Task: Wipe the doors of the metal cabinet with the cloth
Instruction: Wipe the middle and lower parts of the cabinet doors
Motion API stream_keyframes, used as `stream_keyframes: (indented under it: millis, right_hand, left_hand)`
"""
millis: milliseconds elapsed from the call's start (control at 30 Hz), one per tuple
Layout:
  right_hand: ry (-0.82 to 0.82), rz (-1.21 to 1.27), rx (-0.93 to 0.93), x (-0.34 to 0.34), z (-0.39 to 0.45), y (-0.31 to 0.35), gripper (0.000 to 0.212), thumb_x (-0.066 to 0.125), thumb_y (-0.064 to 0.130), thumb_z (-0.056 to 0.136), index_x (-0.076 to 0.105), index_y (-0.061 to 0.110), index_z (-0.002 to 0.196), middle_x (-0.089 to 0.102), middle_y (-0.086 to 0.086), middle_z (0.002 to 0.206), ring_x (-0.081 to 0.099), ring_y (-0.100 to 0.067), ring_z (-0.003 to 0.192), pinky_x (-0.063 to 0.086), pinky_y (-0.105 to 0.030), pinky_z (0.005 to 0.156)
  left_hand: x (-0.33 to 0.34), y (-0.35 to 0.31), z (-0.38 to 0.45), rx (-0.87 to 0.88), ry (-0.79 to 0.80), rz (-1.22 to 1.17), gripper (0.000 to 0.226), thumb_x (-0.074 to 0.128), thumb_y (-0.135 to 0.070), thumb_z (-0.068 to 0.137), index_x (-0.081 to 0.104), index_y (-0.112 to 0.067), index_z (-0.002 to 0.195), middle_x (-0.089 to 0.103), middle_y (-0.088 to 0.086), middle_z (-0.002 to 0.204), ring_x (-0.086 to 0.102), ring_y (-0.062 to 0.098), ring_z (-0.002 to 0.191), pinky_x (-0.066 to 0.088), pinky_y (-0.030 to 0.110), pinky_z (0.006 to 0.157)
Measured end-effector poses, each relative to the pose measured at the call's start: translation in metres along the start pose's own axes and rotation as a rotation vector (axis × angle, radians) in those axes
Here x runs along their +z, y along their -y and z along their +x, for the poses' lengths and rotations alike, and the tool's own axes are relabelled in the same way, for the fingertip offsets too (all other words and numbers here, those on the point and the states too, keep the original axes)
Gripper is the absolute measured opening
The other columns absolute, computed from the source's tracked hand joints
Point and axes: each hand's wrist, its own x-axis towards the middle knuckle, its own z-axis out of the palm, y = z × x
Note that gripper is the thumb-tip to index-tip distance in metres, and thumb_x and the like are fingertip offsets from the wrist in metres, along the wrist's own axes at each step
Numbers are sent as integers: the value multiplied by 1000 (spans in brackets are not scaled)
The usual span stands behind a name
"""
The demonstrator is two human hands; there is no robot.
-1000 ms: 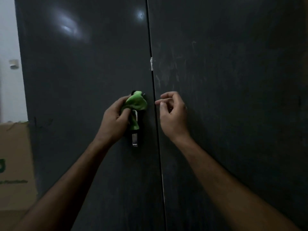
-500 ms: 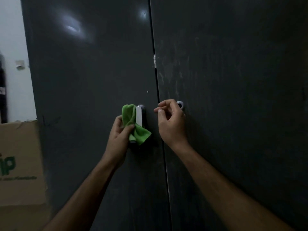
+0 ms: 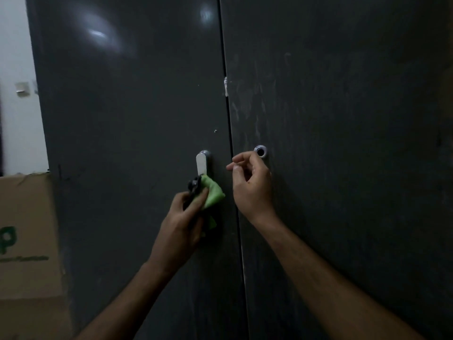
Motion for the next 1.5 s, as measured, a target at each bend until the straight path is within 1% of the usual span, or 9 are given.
stream_keyframes:
  millis: [233,400,633,767,867,967,1167,1367,1500]
  right_hand:
    - [16,-1,35,6,0,-1,14,52,2,94,60,13,96,68,1,90,64,-3,84,52,-15,69]
    - [48,-45,-4,6,-12,2,8,59,8,92,62,16,90,64,6,79,61,-4,74,51,-20,63]
    - [-44,2,-28,3,-36,13,27,72,47,83,58,27,94,64,1,93,63,-6,82,50,-17,66]
    - [-37,204,82,-5,-42,20,35,71,35,87,50,38,116,62,14,108,65,-4,94,55,-17,72]
    - [-51,101,-13,-22,-26,18,39,59,17,97,40,31,128,54,22,109,59,10,95,48,-7,68]
    - [-110,-128,-189,-35,8,22,45,67,19,92,36,20,124,49,17,101,57,7,86,47,-8,62]
    - [-140,-793,-425,-19,140,44,49,78,43,79,64,19,119,46,-9,136,45,-27,118,44,-38,99]
    - [406,-1089,-948,-22,100,4,52,52,39,93,52,12,138,45,-14,137,47,-32,111,46,-48,88]
    - [87,-1010,-788,-38,155,22,42,53,30,93,59,15,132,54,-13,126,50,-34,105,46,-48,86]
  left_hand:
    - [-13,-4,43,-21,-84,22,56,61,-6,96,49,-21,149,45,12,129,49,12,104,47,20,84]
    - [-4,-17,-11,-7,109,-23,37,70,-16,91,67,-24,128,36,-8,115,45,-3,91,49,14,83]
    - [-7,-61,25,-146,-193,-413,58,68,-4,84,54,-21,138,64,-6,114,64,4,104,52,17,84]
    - [-5,-78,36,-204,62,-923,71,77,0,81,38,-20,137,65,1,126,67,20,115,59,35,86]
    - [-12,-68,41,-77,184,-733,71,80,-15,83,38,-28,140,64,-12,125,61,11,122,53,22,91]
    - [-21,-60,52,-5,37,-523,54,66,-39,86,46,-28,135,59,-10,129,54,16,125,45,21,98]
    - [-21,-45,99,123,-39,64,43,50,-40,84,61,-17,119,60,-4,118,49,17,115,42,33,95]
    - [-1,-28,98,388,89,348,30,53,-36,87,69,-14,99,68,5,105,61,27,102,42,35,92]
    - [3,-27,99,396,90,333,28,54,-39,87,68,-16,96,67,1,101,60,25,105,43,33,93]
